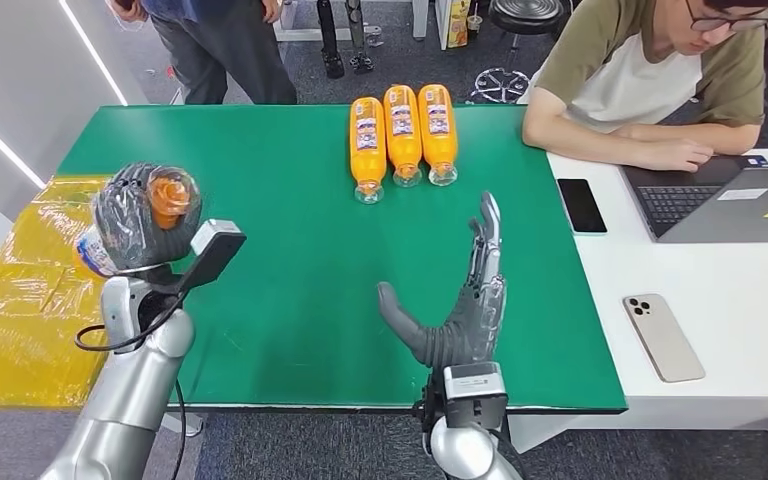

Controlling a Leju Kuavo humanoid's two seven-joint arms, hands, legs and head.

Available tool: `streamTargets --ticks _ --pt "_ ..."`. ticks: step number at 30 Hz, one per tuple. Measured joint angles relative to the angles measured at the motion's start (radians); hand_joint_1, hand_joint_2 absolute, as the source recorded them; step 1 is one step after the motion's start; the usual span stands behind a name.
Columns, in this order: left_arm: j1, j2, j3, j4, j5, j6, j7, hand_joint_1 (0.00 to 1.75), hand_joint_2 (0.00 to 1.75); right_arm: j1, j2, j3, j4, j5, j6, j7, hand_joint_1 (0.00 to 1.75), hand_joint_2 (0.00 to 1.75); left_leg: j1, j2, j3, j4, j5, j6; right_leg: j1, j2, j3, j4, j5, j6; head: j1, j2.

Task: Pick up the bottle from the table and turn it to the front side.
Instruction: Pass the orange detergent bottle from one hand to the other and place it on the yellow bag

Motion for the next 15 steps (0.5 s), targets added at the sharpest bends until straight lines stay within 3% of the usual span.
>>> streamTargets --ticks 4,8,12,15 --pt "-0.138 0.027 -0.011 0.178 -0.156 -0.053 0.083 1.75 1.75 0.002 0.027 -0.025 -0.022 0.029 0.000 0.002 0.00 1.75 0.000 0.001 0.000 0.000 0.000 0.000 0.000 0.001 0.000 0.000 0.000 0.000 0.000 0.000" --pt "-0.252 0.043 -0.045 0.327 -0.242 -0.217 0.176 1.75 1.75 0.008 0.032 -0.043 -0.051 0.055 0.000 0.002 0.00 1.75 0.000 0.001 0.000 0.000 0.000 0.000 0.000 0.001 0.000 0.001 0.000 0.000 0.000 0.000" --pt "-0.288 0.068 -0.089 0.424 -0.306 -0.344 0.268 1.75 1.75 0.014 0.032 -0.050 -0.084 0.073 0.000 0.015 0.00 1.75 0.000 0.004 0.000 0.000 0.000 0.000 0.000 0.004 -0.001 0.001 0.000 0.000 0.000 0.000" --pt "-0.288 0.091 -0.109 0.466 -0.328 -0.408 0.277 1.75 1.75 0.016 0.032 -0.052 -0.097 0.075 0.000 0.029 0.00 1.75 0.000 0.005 0.000 0.000 0.000 -0.001 0.000 0.005 -0.002 0.001 0.000 0.000 0.000 0.000"
